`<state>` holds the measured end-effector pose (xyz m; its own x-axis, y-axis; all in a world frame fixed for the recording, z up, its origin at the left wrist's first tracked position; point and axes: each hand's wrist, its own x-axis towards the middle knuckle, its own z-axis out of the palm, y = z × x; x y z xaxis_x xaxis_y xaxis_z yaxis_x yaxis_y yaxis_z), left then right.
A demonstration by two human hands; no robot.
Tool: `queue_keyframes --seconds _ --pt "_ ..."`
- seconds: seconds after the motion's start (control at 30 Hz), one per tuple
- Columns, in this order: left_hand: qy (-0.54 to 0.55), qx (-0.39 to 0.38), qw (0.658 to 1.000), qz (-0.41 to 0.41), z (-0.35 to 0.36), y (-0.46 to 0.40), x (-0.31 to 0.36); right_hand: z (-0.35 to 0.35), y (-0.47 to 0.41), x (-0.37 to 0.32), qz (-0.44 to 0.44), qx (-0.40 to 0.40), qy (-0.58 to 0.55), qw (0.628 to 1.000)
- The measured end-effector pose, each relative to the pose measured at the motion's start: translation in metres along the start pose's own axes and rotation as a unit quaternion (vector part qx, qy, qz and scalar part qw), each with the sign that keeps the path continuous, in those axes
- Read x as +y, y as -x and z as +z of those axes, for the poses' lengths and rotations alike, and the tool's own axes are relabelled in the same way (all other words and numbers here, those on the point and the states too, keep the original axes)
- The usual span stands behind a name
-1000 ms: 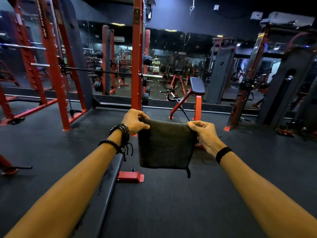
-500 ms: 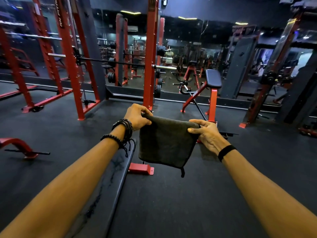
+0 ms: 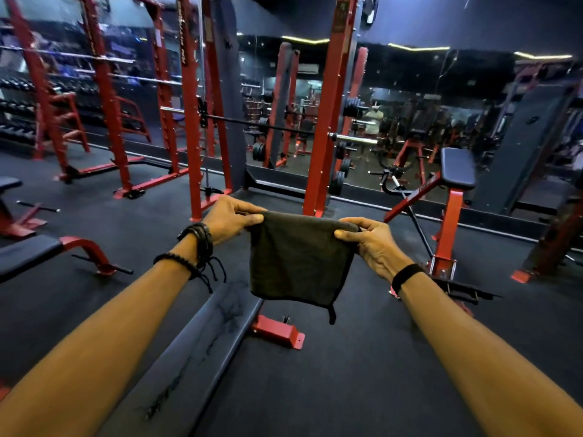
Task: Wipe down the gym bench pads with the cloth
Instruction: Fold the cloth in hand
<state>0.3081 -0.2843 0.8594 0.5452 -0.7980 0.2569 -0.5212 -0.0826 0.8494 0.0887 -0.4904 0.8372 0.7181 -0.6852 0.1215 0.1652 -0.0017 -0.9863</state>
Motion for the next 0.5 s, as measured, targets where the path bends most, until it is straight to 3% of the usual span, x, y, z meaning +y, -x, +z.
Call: queue_keyframes --seconds 0.17,0.37,0.5 --pt "0.040 0.059 0.996 -0.044 -0.002 -0.021 -0.017 0.003 -0.051 0.001 0.001 -0.051 -0.001 0.999" --pt "0.139 0.085 0.980 -0.113 -0.021 -0.046 -0.054 0.026 -0.112 0.029 0.027 -0.097 0.002 0.995" --pt "0.144 0.106 0.972 -0.150 -0.041 -0.070 -0.096 0.054 -0.157 0.053 0.031 -0.136 0.019 0.990"
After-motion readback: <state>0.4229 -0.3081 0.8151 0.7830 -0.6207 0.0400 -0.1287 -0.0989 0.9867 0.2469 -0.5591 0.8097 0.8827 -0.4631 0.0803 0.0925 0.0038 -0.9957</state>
